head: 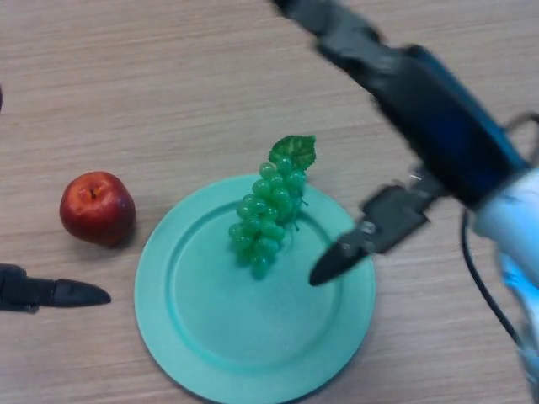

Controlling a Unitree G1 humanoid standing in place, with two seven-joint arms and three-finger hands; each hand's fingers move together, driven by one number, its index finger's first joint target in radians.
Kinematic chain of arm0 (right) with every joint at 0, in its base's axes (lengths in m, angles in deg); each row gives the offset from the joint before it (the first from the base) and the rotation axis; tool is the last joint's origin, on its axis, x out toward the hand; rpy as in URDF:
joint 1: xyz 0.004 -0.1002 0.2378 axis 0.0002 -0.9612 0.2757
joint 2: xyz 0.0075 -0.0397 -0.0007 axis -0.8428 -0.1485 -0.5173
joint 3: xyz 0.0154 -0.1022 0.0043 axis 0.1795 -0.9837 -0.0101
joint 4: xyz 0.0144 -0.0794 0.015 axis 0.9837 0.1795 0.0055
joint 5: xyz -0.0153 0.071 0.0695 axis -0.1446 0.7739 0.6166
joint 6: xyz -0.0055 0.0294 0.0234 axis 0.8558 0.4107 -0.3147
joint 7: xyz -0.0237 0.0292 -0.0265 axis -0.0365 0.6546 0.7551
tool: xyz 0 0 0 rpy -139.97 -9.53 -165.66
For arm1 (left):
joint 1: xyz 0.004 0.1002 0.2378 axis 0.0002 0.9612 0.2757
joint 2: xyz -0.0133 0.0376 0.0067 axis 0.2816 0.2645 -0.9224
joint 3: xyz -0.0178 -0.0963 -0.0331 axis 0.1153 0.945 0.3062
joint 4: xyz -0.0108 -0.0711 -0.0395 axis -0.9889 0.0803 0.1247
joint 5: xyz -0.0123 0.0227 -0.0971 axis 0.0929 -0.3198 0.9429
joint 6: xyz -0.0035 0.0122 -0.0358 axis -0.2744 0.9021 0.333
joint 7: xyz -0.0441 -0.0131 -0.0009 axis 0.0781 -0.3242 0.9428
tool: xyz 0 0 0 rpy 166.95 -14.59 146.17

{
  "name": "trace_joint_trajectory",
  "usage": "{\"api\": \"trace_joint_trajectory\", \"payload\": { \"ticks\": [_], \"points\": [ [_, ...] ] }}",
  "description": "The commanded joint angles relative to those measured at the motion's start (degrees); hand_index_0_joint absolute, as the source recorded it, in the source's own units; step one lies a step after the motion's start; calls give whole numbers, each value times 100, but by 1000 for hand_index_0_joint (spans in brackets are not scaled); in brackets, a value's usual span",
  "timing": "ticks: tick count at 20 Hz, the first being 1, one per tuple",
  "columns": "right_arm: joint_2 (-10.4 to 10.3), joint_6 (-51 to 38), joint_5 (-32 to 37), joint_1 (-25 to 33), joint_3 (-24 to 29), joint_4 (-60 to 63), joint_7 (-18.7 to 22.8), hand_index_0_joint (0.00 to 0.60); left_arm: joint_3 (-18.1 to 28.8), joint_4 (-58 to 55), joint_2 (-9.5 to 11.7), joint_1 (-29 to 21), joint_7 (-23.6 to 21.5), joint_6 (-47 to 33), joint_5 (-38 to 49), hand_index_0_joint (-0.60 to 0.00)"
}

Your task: Pick up the green grapes and place it on the plate

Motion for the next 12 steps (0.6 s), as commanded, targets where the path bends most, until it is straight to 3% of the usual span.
{"api": "trace_joint_trajectory", "payload": {
  "ticks": [1, 2, 6, 10, 12],
  "points": [
    [-40, -363, 672, -118, 359, -640, 588, 0, 226, -411, 255, -132, 26, -333, 84, 0],
    [-40, -313, 1099, -425, 376, -867, 921, 0, 184, -493, 237, -151, 24, -260, 121, 0],
    [-29, -736, 1896, -1026, 730, -1259, 1388, 0, 116, -607, 181, -125, 23, -187, 202, 0],
    [124, -1229, 1864, -1390, 780, -1163, 1526, 0, 185, -686, 73, 36, 157, -301, 422, 0],
    [96, -1313, 1741, -1462, 714, -1089, 1505, 0, 276, -730, 60, 67, 120, -253, 587, 0]
  ]
}}
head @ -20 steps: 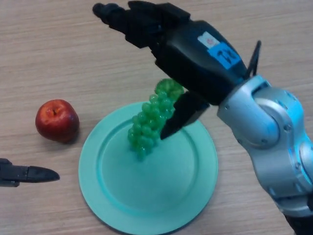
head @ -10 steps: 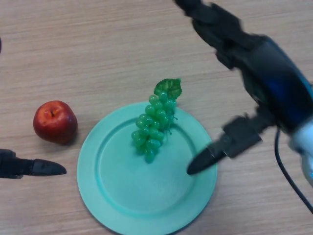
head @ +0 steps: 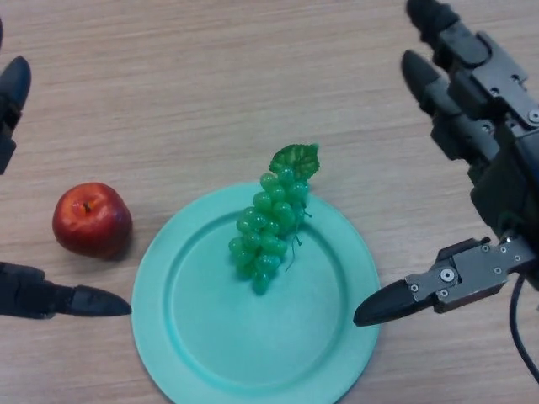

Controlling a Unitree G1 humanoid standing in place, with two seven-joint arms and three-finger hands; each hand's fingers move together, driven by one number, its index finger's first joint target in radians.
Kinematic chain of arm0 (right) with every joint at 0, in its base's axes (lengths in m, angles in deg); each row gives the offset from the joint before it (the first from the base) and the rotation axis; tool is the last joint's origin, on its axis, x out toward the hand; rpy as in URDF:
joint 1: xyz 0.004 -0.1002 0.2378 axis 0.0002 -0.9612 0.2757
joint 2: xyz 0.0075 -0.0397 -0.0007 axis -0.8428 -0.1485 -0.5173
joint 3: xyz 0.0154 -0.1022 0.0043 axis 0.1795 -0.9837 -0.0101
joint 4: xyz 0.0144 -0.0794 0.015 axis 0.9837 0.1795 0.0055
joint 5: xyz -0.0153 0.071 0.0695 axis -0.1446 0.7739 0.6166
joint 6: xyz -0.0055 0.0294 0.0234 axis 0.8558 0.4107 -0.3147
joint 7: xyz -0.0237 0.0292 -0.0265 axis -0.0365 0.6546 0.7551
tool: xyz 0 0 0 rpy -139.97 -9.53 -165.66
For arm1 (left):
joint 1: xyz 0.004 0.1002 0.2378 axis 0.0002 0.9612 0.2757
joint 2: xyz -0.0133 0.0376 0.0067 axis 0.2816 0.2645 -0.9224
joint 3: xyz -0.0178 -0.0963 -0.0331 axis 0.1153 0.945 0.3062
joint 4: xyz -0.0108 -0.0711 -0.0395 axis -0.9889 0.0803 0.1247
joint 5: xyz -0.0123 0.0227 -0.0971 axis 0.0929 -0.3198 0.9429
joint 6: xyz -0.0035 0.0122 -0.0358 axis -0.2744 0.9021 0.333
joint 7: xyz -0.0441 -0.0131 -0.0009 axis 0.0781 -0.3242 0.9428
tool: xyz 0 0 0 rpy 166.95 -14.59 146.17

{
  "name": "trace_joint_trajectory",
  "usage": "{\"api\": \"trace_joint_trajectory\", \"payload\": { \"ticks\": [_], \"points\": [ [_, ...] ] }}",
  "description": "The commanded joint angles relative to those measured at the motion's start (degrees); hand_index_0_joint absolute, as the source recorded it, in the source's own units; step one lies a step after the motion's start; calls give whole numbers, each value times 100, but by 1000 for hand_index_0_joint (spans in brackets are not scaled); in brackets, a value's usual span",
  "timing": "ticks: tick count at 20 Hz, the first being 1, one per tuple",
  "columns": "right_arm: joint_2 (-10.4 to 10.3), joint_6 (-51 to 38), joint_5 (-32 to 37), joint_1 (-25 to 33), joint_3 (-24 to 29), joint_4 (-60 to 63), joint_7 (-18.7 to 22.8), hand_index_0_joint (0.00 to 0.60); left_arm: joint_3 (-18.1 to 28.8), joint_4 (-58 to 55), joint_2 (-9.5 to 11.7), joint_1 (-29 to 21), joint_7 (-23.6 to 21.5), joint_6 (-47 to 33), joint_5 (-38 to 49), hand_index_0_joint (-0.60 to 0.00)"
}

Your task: Pick up the green grapes and place it on the plate

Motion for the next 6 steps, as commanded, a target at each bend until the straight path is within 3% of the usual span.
{"api": "trace_joint_trajectory", "payload": {
  "ticks": [1, 6],
  "points": [
    [18, -974, -146, 36, 44, -245, 24, 0, 456, -389, 146, -32, -47, -401, 367, 0],
    [35, -945, -150, -76, 66, -341, -41, 0, 580, -606, 213, -93, -175, -116, 538, 0]
  ]
}}
